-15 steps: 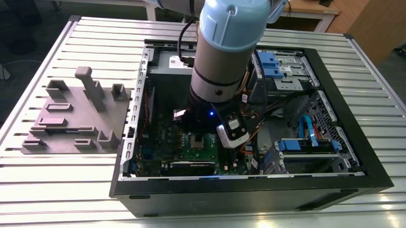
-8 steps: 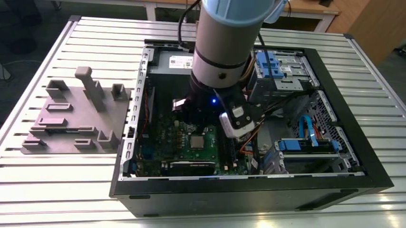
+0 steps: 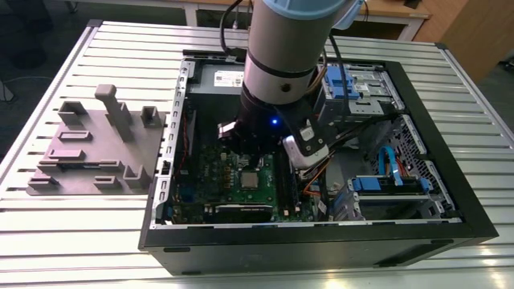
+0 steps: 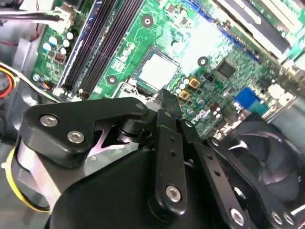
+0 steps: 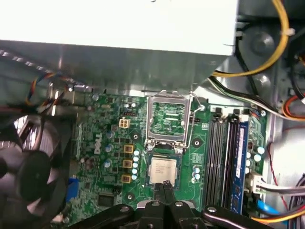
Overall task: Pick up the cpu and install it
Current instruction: 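Close the cpu cover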
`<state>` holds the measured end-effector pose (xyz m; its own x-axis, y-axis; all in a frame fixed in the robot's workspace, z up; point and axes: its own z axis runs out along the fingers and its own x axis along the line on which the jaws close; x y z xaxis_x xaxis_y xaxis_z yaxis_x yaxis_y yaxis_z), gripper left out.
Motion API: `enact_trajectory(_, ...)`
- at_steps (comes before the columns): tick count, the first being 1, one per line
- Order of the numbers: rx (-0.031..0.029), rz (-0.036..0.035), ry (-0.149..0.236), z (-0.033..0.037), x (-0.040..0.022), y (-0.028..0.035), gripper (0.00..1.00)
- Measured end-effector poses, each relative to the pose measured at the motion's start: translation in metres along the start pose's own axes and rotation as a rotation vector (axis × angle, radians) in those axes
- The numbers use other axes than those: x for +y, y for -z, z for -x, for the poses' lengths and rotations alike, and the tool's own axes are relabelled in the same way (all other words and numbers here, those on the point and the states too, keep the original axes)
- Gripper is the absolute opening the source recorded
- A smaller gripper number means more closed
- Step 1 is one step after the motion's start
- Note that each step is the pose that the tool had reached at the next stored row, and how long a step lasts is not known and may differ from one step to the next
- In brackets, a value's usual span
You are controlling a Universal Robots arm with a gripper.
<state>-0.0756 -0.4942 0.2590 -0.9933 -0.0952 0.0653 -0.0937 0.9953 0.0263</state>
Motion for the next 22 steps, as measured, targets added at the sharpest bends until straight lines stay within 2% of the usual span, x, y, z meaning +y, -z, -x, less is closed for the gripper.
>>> enact_trajectory(11,0.0044,-0.0132,0.200,0.0002,-0.0001,-0.0038,0.11)
enact_trajectory(12,0.0000,-0.0153,0.213,0.0001,-0.0001,-0.0040,0.11)
enact_trajectory(14,-0.0213,-0.0165,0.227,0.0002,-0.0001,-0.0041,0.11)
enact_trajectory(16,-0.0392,-0.0105,0.241,0.0002,-0.0001,-0.0041,0.11)
enact_trajectory(17,-0.0447,-0.0048,0.248,0.0003,-0.0001,-0.0041,0.11)
enact_trajectory(18,-0.0491,0.0040,0.254,0.0003,-0.0001,-0.0041,0.11)
enact_trajectory(20,-0.0567,0.0276,0.262,0.0003,-0.0001,-0.0042,0.11)
enact_trajectory(21,-0.0582,0.0320,0.270,0.0002,-0.0001,-0.0044,0.11)
enact_trajectory(22,-0.0579,0.0320,0.285,0.0003,-0.0001,-0.0053,0.11)
